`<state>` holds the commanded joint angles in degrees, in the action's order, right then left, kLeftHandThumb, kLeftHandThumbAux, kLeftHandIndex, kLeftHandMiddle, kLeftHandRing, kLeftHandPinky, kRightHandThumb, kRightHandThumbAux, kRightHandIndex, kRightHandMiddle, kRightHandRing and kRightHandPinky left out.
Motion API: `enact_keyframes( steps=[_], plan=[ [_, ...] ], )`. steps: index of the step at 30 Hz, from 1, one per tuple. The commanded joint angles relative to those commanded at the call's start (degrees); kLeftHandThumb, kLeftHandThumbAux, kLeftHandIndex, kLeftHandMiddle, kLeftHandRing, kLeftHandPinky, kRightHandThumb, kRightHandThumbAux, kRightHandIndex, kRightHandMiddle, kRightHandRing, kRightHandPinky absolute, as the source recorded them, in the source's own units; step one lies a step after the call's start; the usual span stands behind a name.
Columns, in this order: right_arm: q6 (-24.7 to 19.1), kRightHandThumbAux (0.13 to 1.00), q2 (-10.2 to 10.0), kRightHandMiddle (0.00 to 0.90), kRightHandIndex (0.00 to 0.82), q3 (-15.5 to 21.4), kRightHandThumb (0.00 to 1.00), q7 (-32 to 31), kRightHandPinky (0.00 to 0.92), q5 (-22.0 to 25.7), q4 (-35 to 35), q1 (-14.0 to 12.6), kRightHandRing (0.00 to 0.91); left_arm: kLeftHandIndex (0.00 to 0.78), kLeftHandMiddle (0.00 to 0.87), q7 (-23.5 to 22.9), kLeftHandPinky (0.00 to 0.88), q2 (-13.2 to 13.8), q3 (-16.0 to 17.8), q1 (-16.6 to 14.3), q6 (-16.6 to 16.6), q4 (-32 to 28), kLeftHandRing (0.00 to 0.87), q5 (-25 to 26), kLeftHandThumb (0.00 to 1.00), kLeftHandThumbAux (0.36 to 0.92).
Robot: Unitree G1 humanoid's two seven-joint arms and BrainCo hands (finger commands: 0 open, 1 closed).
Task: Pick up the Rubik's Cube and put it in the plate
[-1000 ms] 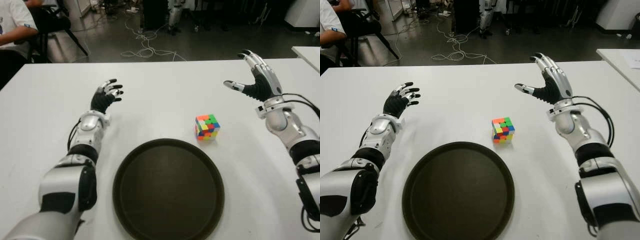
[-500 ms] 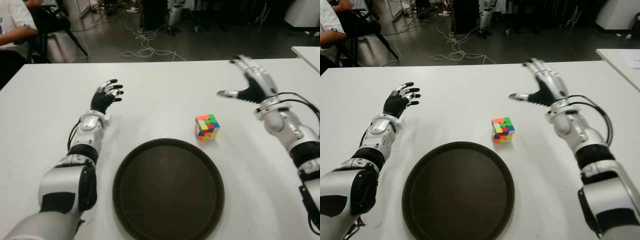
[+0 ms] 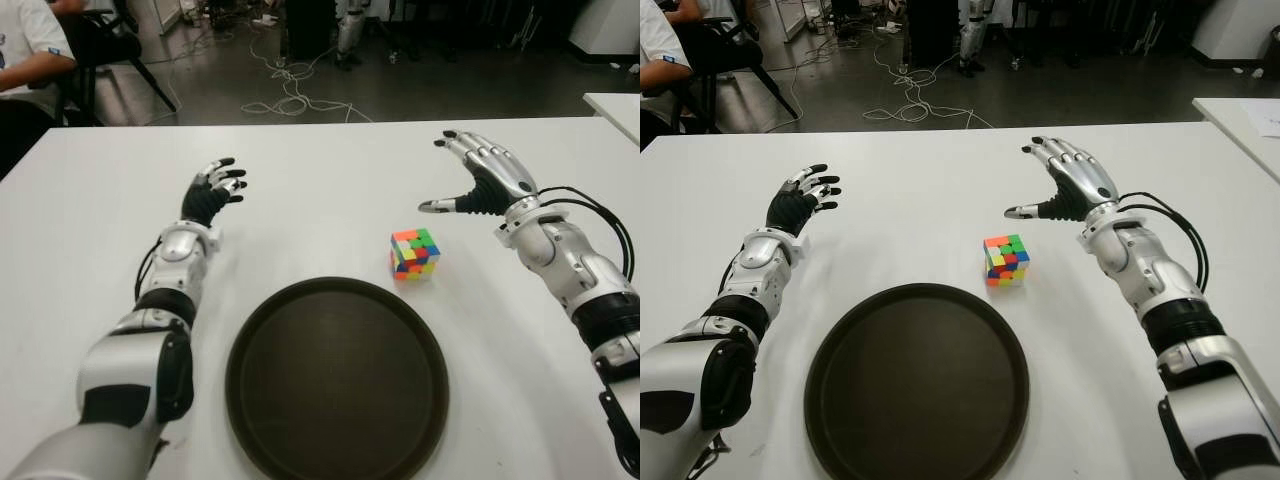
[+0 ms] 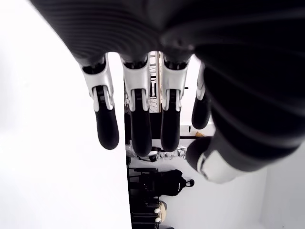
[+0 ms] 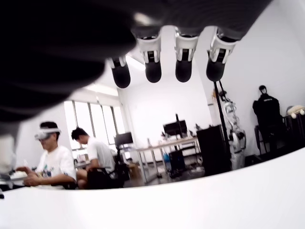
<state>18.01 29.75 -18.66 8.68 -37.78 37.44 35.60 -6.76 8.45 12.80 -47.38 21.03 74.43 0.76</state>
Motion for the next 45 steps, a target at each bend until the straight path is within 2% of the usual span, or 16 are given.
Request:
enact_keyframes(
  steps=[8, 15, 22, 30, 39, 45],
  plan=[
    [-1.4, 0.482, -0.2, 0.0, 0.0, 0.0, 0.0, -2.2, 0.014, -0.2, -5.7, -2.0, 0.0, 0.208, 0.297, -0.1, 0.312, 0.1, -0.2, -0.2, 0.0, 0.0, 0.285, 0.0, 0.457, 0.708],
    [-1.4, 0.496, -0.5, 0.0, 0.0, -0.5, 0.0, -3.5, 0.081, -0.5, -7.6, -2.5, 0.008, 0.209, 0.298, -0.2, 0.314, 0.1, -0.2, -0.3, 0.0, 0.1, 0.287, 0.2, 0.482, 0.715],
    [-0.7, 0.523, -1.7, 0.0, 0.0, -1.9, 0.0, -3.9, 0.054, -0.6, -6.7, -2.4, 0.008, 0.203, 0.29, -0.3, 0.308, 0.0, -0.2, -0.4, 0.1, 0.0, 0.281, 0.2, 0.474, 0.725],
    [0.8, 0.543, -1.7, 0.0, 0.0, -2.7, 0.0, -3.3, 0.107, -1.1, -6.2, -2.5, 0.038, 0.207, 0.291, 0.0, 0.316, 0.0, -0.1, -0.4, 0.1, 0.1, 0.284, 0.2, 0.495, 0.734],
    [1.0, 0.603, -1.1, 0.0, 0.0, -3.4, 0.0, -4.7, 0.067, -1.6, -6.9, -3.6, 0.005, 0.208, 0.282, 0.3, 0.314, 0.0, 0.0, -0.5, -0.4, 0.3, 0.286, 0.3, 0.514, 0.73],
    [1.2, 0.63, -0.9, 0.0, 0.0, -3.9, 0.0, -4.1, 0.085, -2.7, -6.3, -3.7, 0.01, 0.201, 0.279, 0.6, 0.32, 0.0, -0.1, -0.5, 0.0, 0.3, 0.287, 0.2, 0.515, 0.725]
  ],
)
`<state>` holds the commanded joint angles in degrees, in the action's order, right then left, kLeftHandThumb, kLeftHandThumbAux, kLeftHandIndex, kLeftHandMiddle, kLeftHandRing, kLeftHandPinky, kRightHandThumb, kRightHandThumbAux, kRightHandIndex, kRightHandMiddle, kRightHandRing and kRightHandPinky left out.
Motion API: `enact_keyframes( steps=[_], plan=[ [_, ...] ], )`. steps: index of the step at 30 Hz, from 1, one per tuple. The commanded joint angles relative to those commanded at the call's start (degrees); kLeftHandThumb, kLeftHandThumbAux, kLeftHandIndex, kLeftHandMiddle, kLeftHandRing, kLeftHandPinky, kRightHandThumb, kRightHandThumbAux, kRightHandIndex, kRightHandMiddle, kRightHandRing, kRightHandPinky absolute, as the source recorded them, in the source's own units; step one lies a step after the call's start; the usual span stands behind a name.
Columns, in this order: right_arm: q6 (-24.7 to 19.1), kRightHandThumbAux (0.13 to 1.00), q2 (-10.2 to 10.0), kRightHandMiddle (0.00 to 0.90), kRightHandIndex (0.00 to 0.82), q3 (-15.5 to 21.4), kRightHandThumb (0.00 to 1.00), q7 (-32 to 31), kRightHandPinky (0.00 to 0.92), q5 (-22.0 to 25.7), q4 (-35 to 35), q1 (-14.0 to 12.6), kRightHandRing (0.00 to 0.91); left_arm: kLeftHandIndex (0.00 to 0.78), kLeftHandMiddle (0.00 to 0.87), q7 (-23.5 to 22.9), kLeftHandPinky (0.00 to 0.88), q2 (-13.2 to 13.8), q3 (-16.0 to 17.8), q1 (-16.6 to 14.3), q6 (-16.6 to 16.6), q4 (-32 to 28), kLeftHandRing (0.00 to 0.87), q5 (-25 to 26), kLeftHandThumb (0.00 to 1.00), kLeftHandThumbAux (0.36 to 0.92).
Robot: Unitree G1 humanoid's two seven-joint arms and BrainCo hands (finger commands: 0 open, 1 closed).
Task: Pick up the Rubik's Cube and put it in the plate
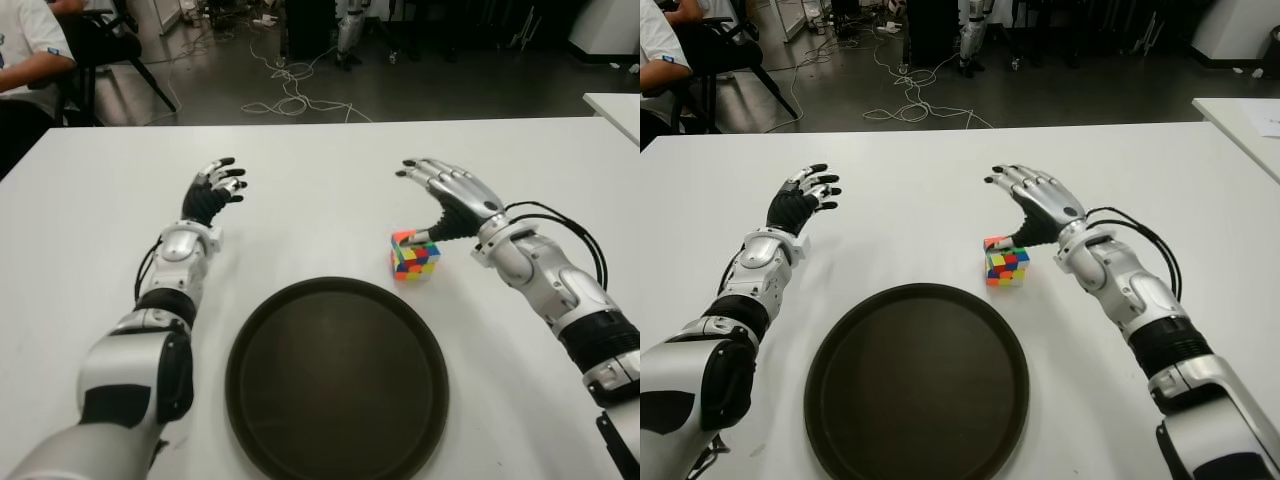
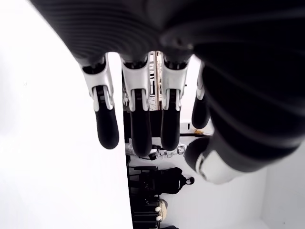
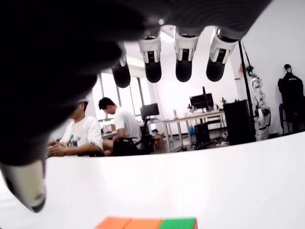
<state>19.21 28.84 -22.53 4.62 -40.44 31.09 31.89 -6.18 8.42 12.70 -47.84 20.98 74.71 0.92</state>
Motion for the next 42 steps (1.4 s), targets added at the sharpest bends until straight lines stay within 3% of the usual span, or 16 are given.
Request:
enact_keyframes(
  steps=[14, 23, 42],
  plan=[
    [1.6, 0.643, -0.2, 0.0, 0.0, -0.2, 0.0, 2.2, 0.067, -0.4, 2.9, -1.5, 0.017, 0.202, 0.286, 0.7, 0.315, 0.0, -0.6, 0.0, 0.2, -0.1, 0.29, -0.4, 0.516, 0.738],
    [3.1, 0.645, -0.6, 0.006, 0.0, -0.9, 0.0, 4.4, 0.116, -0.6, 5.9, -2.1, 0.048, 0.196, 0.283, 1.1, 0.323, -0.1, -0.6, 0.0, 0.2, -0.1, 0.287, -0.4, 0.514, 0.738],
    [1.1, 0.685, -1.2, 0.0, 0.0, -2.6, 0.0, 5.3, 0.127, -1.6, 8.8, -3.0, 0.035, 0.2, 0.28, 1.8, 0.322, -0.1, -0.8, -0.2, 0.0, -0.1, 0.285, -0.8, 0.526, 0.741]
  ],
)
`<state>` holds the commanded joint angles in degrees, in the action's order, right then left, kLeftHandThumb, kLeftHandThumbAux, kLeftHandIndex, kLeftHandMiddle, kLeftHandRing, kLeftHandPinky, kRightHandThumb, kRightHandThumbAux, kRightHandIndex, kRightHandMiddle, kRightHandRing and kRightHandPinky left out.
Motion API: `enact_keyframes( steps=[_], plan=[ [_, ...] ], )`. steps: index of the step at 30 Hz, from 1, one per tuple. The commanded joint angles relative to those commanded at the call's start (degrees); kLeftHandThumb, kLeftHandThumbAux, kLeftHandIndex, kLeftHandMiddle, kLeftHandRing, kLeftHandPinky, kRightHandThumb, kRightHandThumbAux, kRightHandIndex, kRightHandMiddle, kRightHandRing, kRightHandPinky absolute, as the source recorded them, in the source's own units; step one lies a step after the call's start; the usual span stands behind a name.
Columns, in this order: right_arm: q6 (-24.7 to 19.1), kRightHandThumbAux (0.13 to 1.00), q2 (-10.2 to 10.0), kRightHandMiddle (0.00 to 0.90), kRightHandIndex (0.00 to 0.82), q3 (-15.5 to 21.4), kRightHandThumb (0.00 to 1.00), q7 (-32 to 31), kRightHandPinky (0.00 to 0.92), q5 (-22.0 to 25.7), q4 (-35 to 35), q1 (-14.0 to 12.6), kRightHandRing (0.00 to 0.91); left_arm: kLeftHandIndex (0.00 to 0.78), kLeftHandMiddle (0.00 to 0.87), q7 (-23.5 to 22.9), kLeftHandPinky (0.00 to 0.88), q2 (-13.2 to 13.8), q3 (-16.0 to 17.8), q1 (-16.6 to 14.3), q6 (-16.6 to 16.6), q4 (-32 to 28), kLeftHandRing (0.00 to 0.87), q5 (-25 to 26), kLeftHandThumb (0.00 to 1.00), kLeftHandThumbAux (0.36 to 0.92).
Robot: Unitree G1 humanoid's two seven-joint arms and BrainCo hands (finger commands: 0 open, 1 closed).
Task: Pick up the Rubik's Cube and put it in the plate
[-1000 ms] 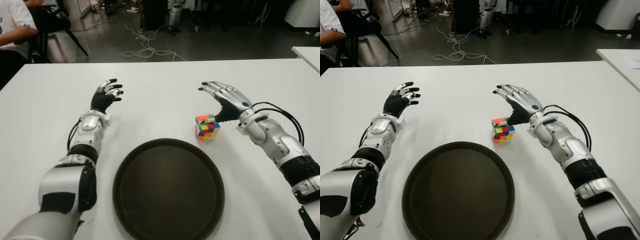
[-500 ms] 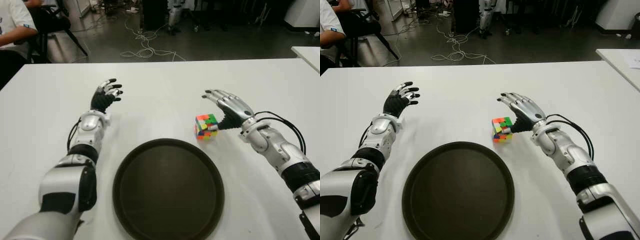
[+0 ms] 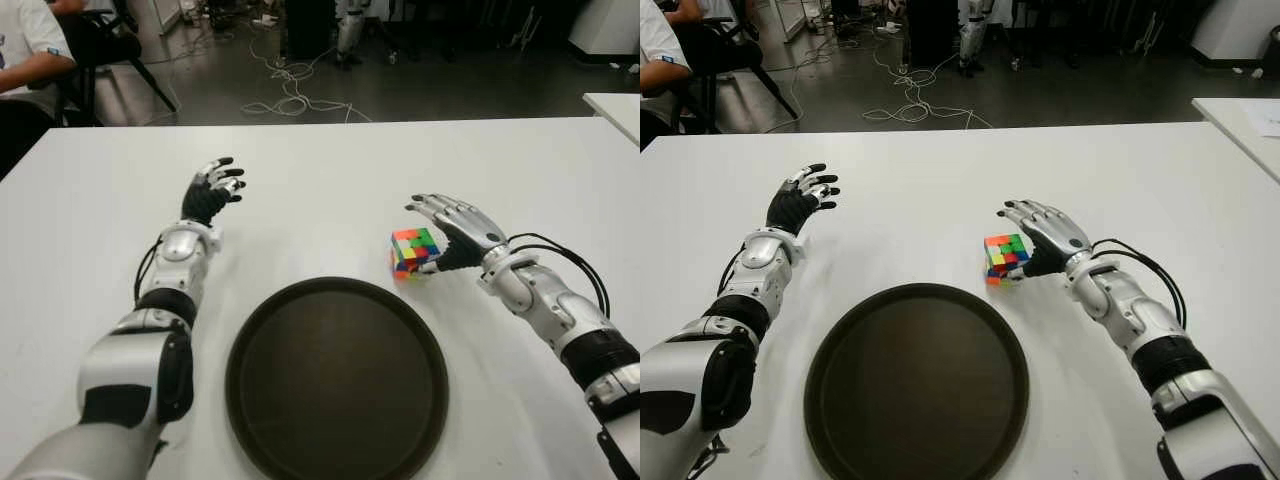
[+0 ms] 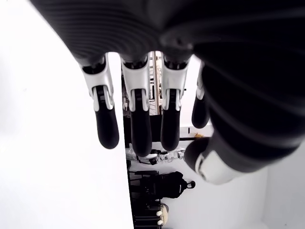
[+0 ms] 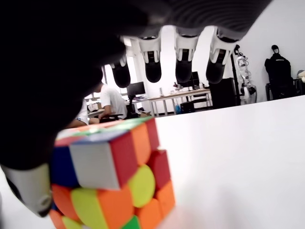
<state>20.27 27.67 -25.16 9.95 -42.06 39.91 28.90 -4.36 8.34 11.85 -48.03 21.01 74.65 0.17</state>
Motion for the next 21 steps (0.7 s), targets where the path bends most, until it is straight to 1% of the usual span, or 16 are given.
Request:
enact_keyframes(
  steps=[8, 12, 17, 21],
  plan=[
    [1.0, 0.695, -0.7, 0.0, 0.0, -0.6, 0.0, 2.1, 0.147, -0.6, 2.2, 0.3, 0.048, 0.211, 0.288, 0.1, 0.325, 0.0, -0.1, 0.0, 0.5, -0.1, 0.287, -0.2, 0.521, 0.755],
    [1.3, 0.694, -1.0, 0.0, 0.0, -0.9, 0.0, 3.1, 0.143, -0.9, 3.3, 0.6, 0.048, 0.205, 0.291, 0.2, 0.327, 0.0, -0.1, 0.0, 0.6, -0.1, 0.289, -0.3, 0.522, 0.755],
    [1.5, 0.693, -1.3, 0.0, 0.0, -1.5, 0.0, 4.7, 0.157, -1.3, 4.7, 0.9, 0.048, 0.204, 0.288, 0.3, 0.313, -0.1, -0.2, 0.0, 0.5, -0.1, 0.284, -0.4, 0.516, 0.742],
    [1.4, 0.69, -1.6, 0.0, 0.0, -2.1, 0.0, 5.6, 0.139, -1.6, 5.6, 1.3, 0.039, 0.207, 0.282, 0.6, 0.308, -0.2, -0.1, -0.1, 0.3, 0.0, 0.282, -0.4, 0.513, 0.737]
  ],
)
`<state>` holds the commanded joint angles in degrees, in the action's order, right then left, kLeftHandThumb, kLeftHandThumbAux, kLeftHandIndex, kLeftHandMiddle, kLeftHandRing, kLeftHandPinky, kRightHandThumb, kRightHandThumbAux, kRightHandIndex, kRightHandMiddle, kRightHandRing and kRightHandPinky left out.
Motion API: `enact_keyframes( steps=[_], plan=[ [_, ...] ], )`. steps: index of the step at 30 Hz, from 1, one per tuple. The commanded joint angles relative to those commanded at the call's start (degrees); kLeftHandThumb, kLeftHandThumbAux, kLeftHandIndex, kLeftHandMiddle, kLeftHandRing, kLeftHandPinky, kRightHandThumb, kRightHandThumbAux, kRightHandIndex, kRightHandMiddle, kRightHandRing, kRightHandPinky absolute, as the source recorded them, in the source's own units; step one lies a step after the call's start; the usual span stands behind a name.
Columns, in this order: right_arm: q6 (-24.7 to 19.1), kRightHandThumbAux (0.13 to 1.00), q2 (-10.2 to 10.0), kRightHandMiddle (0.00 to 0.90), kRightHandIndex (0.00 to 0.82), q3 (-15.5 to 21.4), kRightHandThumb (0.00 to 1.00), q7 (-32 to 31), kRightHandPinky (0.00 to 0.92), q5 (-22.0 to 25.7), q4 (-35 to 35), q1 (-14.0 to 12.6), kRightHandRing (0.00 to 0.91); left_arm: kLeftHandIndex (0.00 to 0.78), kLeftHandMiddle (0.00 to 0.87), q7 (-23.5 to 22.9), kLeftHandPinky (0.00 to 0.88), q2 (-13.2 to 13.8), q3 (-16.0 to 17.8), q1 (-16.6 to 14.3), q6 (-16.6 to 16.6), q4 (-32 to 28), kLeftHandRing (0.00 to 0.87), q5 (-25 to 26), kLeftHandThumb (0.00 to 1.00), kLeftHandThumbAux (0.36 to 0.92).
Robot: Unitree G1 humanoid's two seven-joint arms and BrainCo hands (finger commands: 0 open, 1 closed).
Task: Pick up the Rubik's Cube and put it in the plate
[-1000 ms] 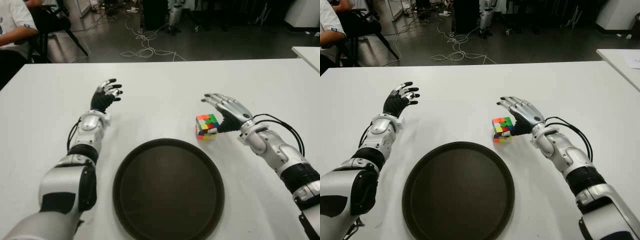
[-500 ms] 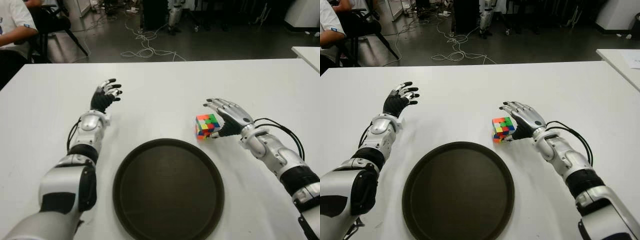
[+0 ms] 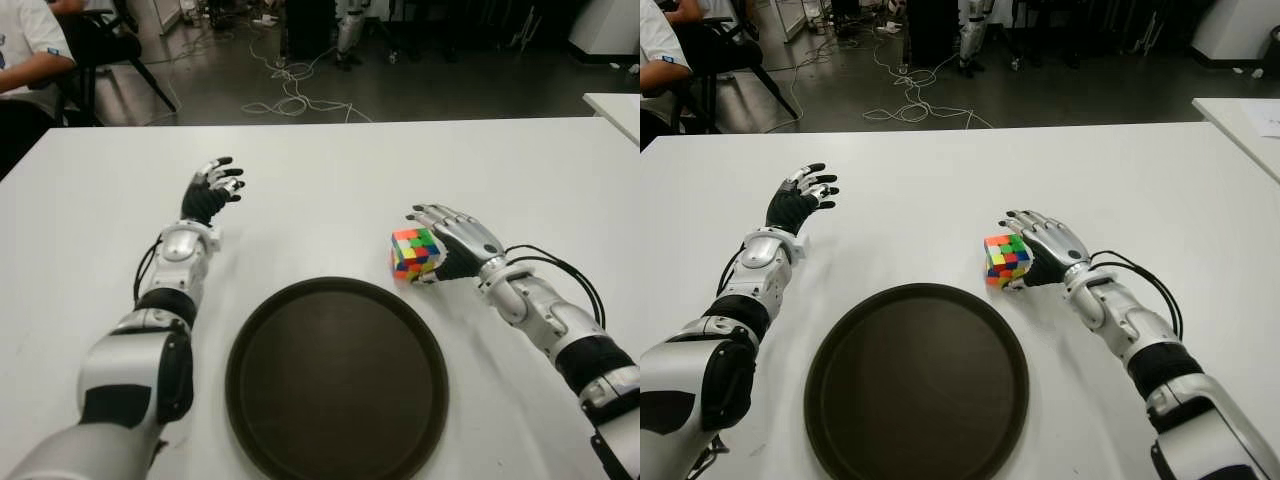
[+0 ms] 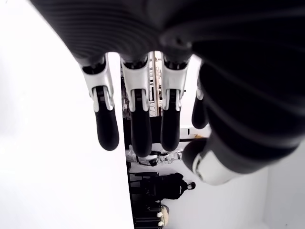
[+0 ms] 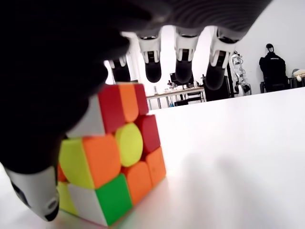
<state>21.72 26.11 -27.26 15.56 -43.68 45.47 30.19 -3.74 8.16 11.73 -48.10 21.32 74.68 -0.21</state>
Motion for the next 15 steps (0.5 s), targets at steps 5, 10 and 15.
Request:
enact_keyframes(
  steps=[5, 10, 15],
  plan=[
    [0.0, 0.678, -0.3, 0.0, 0.0, -0.5, 0.0, 1.0, 0.122, -0.2, 1.2, 0.5, 0.029, 0.206, 0.279, 0.2, 0.312, -0.1, 0.2, -0.1, -0.2, 0.1, 0.283, 0.1, 0.515, 0.735],
    [-0.2, 0.686, -0.7, 0.0, 0.0, -0.9, 0.0, 1.7, 0.118, -0.5, 1.6, 0.8, 0.031, 0.209, 0.285, 0.7, 0.317, -0.2, -0.1, -0.2, -0.3, 0.2, 0.288, -0.2, 0.502, 0.729],
    [-0.1, 0.702, -1.0, 0.0, 0.0, -1.1, 0.0, 2.1, 0.127, -0.5, 2.0, 1.1, 0.041, 0.208, 0.286, 1.0, 0.314, -0.3, -0.2, -0.3, -0.4, 0.2, 0.29, -0.4, 0.503, 0.723]
  ],
)
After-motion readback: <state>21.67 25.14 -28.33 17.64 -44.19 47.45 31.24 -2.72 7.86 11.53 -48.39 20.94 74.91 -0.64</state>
